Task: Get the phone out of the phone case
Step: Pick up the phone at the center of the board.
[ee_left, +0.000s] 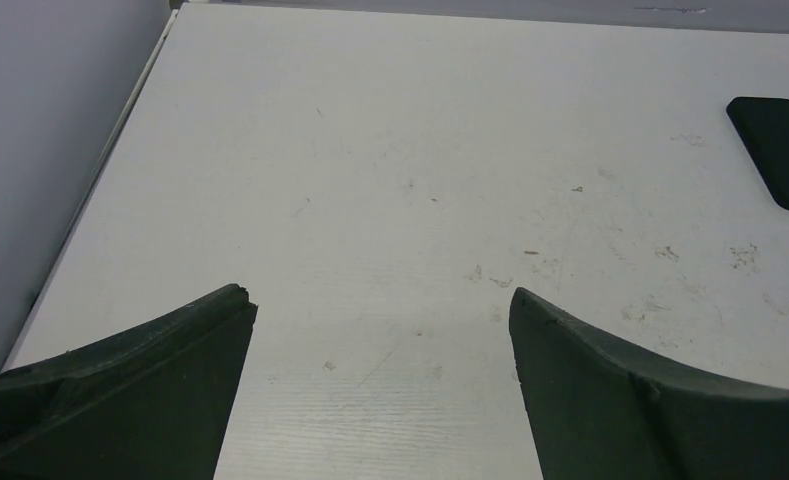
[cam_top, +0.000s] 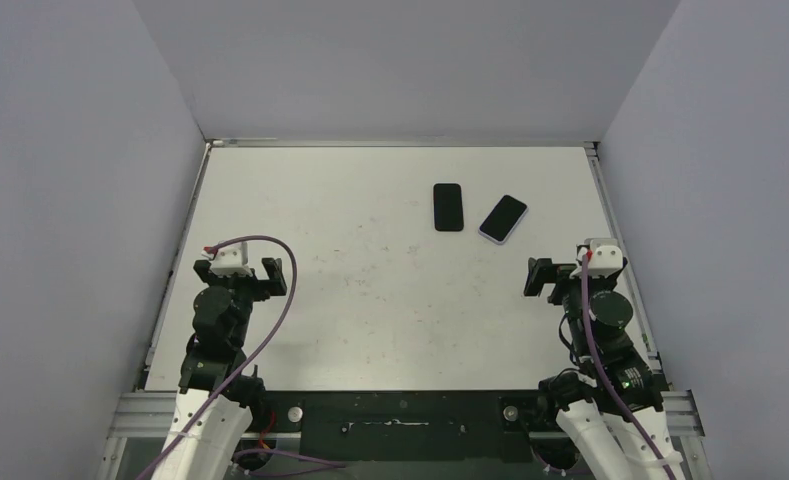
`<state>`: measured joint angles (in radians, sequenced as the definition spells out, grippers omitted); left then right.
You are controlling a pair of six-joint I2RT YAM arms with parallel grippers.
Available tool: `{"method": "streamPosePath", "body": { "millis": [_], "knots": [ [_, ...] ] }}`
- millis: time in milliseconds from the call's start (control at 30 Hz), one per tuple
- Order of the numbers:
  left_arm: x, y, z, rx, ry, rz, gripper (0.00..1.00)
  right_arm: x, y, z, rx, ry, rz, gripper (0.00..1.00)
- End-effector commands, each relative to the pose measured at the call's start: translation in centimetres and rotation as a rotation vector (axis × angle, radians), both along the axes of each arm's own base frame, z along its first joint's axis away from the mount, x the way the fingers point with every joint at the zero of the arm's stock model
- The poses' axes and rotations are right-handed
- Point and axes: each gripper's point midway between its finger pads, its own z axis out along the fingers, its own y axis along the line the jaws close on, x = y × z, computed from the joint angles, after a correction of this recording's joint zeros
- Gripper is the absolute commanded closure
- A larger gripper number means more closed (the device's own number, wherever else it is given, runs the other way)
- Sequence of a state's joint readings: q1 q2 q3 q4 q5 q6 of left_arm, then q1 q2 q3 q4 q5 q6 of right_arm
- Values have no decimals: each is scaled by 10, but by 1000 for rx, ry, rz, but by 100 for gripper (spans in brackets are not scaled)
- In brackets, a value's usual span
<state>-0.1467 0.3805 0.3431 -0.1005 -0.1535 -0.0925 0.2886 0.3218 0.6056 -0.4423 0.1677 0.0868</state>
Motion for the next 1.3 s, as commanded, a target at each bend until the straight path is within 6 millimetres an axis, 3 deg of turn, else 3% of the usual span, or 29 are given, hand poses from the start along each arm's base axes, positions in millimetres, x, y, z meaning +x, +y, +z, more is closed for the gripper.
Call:
{"method": "streamPosePath", "body": {
  "millis": [0,233,367,433,667,867,1067,1267],
  "knots": [
    [2,2,39,-22,-103,10,3,4,0,17,20,-32,-7,0],
    [3,-10,43,-41,-97,-51,3,11,4,15,81,27,-28,0],
    [0,-14,48,-55,-121,-72,3,24,22,17,187,57,3,0],
    [-1,-12,51,-77,-128,-56,3,34,31,7,239,102,7,0],
    [-7,-13,57,-155,-136,-39,3,80,42,-40,230,379,-87,0],
    [-9,-33,48,-158,-83,-111,3,129,44,-67,262,565,-229,0],
    [-9,-43,45,-146,-77,-140,3,179,30,-90,234,627,-343,0],
    [-17,-33,50,-168,-86,-67,3,223,14,-114,317,707,-398,0]
  ]
}}
